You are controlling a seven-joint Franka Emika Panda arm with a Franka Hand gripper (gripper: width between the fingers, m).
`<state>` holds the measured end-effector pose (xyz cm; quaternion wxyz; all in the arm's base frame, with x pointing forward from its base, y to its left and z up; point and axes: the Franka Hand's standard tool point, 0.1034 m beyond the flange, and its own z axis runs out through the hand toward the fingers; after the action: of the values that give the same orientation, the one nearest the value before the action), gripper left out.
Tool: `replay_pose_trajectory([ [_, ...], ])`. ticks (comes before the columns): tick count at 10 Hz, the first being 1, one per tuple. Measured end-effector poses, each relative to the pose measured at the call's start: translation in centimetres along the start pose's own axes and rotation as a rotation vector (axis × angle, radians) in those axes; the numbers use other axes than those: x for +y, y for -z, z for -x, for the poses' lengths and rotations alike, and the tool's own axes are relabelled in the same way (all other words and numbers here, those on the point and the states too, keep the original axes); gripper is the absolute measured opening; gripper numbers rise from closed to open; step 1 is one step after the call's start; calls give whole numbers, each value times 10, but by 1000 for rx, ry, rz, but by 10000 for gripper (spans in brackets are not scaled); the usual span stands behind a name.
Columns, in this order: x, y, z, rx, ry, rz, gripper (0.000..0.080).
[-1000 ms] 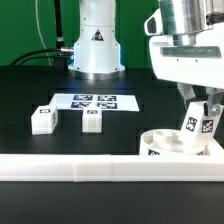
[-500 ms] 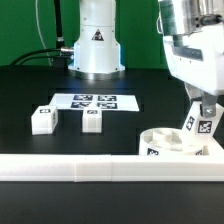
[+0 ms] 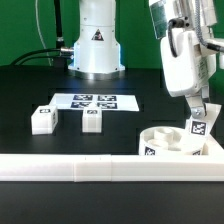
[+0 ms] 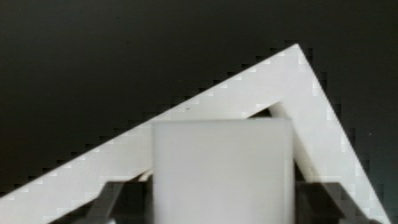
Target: Assemble stool
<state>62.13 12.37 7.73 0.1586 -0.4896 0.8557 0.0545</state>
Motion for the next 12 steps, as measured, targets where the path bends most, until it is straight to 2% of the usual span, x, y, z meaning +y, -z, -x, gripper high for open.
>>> replay_pose_trajectory([
  [2, 0, 0, 0, -1, -91, 0, 338],
  [3, 0, 0, 0, -4, -100, 1, 398],
  [4, -1, 3, 2, -8, -98, -1, 534],
  [5, -3, 9, 5, -15, -66, -8, 534],
  [6, -5, 19, 7, -22, -26, -18, 625],
  [8, -5, 47, 2, -34, 59, -32, 642],
  [9, -13, 62, 2, -40, 82, -28, 648],
  [10, -12, 65, 7, -46, 87, -34, 648],
  [12, -10, 62, 5, -42, 91, -30, 649],
])
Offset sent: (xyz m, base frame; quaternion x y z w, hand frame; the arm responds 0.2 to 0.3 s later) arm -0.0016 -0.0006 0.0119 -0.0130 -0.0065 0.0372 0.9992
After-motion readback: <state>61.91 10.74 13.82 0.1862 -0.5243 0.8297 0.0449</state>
